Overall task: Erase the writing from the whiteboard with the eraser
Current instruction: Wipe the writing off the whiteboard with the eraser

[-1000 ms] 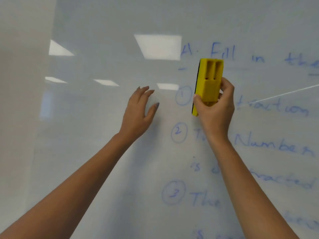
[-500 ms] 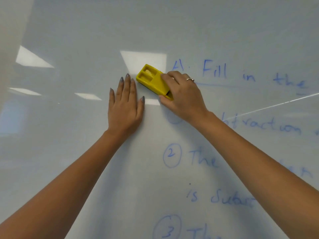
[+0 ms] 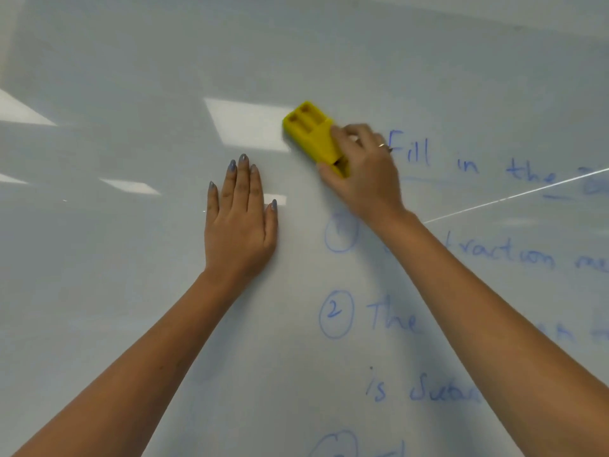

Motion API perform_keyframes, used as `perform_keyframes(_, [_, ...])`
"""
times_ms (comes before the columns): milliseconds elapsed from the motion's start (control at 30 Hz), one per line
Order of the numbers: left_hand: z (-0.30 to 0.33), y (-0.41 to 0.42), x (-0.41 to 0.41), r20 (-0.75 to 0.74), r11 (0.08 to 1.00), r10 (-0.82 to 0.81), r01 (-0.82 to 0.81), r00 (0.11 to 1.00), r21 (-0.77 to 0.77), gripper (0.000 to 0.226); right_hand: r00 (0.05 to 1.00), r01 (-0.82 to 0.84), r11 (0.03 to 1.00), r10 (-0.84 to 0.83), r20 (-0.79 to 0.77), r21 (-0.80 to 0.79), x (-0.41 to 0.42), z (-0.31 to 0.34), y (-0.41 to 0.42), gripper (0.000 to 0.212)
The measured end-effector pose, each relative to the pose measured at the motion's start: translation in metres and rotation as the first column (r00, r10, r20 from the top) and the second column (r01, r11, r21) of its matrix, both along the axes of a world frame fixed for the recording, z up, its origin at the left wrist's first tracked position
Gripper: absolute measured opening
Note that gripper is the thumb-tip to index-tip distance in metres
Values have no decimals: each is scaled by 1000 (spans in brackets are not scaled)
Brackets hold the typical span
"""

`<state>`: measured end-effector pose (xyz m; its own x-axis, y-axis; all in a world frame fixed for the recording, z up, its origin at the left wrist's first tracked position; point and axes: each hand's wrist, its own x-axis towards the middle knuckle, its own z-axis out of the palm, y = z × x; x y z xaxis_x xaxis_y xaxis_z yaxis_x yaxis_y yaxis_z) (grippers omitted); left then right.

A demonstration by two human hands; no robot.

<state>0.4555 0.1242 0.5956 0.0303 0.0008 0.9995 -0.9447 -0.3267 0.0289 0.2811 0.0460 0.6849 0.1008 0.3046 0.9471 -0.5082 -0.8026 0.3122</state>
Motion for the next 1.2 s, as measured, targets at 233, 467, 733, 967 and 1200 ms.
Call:
perform_keyframes(233, [0,0,1,16,1000,-6,6,1000,-4,60,997,34,999,-35,66,12,-19,-3,-11,51])
perform_keyframes(467, [-1,2,0,22,1000,-28,28,999,1,60,969,19,971,-77,234,239,-16,2,-8,56])
perform_keyframes(733, [-1,1,1,25,999,-37,37,999,-2,61,990,138,990,-138,-16,-12,-3,-13,4,54])
perform_keyframes(967, [-2,0,2,35,999,-34,35,999,-21,60,930,-16,928,-123,346,373,-37,18,-17,54])
perform_keyframes(1200, [0,-1,3,33,999,-17,18,999,-26,60,995,-15,1000,16,-102,7,2,-19,14,44])
